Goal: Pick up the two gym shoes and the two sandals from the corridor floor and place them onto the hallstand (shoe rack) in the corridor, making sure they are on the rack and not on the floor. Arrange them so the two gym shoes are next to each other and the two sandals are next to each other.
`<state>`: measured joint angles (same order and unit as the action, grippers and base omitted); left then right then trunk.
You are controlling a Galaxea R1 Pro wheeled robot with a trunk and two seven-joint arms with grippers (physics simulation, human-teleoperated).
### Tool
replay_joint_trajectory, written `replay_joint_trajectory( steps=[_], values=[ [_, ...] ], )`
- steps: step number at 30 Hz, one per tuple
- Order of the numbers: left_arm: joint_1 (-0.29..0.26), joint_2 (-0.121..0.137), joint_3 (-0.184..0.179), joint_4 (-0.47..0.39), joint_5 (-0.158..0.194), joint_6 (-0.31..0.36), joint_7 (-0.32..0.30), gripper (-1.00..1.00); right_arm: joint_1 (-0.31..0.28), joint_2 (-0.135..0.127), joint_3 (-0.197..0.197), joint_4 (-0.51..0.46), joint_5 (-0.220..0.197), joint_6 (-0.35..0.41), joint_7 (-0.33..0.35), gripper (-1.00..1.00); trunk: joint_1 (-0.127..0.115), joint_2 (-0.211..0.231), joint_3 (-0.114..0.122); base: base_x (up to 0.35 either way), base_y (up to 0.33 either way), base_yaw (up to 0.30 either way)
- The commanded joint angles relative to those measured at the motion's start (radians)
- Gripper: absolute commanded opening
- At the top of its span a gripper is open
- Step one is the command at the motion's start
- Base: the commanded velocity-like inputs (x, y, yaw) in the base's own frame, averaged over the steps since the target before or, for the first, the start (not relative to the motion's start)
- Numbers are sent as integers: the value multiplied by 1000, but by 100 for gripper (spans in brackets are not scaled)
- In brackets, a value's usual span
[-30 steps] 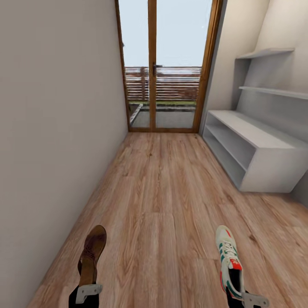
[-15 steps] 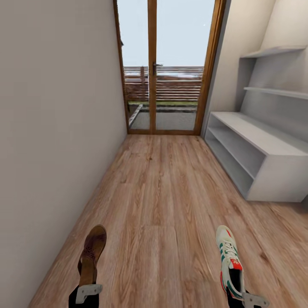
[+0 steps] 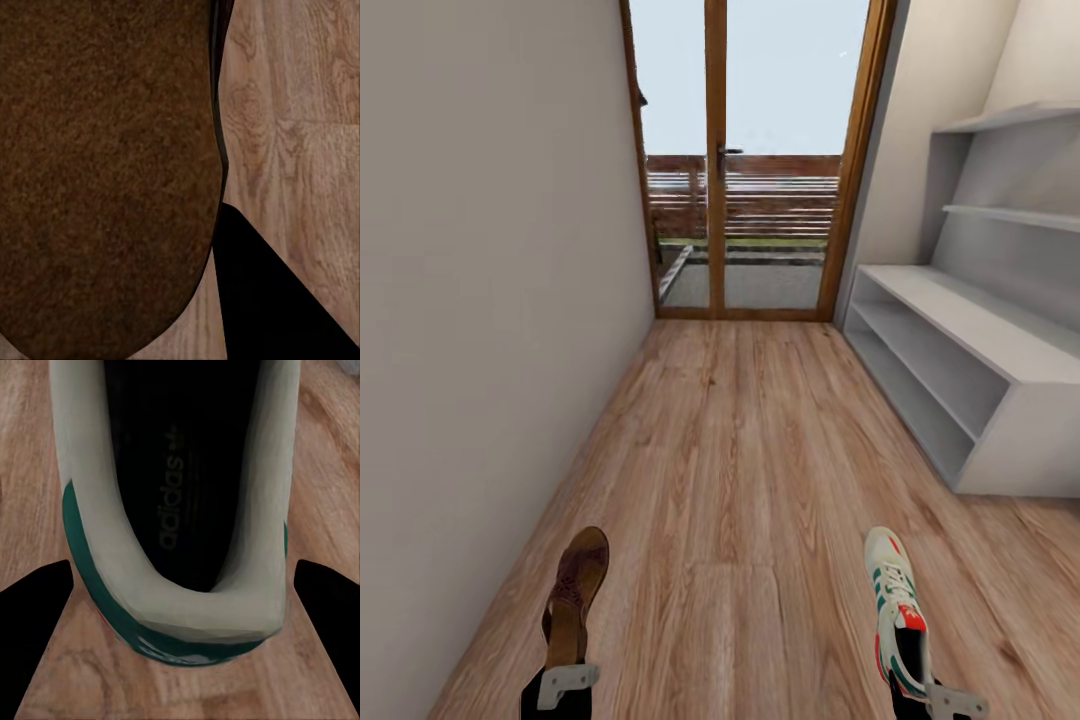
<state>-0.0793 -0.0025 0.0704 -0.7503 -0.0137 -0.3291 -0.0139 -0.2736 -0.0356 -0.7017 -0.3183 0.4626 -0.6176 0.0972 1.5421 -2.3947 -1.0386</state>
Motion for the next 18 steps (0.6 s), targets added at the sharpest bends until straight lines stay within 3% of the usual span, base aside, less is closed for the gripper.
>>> replay_joint_trajectory(
  steps=[1,18],
  values=[
    [0,0,2,0,-5,-2,-1,-100,-1,0,-9,0,-1,-4,10,-100,0,0,-1,339,0,0],
    [0,0,2,0,-6,-2,-1,-100,-1,2,-9,0,-1,-4,12,-100,0,0,-1,339,0,-29]
  ],
)
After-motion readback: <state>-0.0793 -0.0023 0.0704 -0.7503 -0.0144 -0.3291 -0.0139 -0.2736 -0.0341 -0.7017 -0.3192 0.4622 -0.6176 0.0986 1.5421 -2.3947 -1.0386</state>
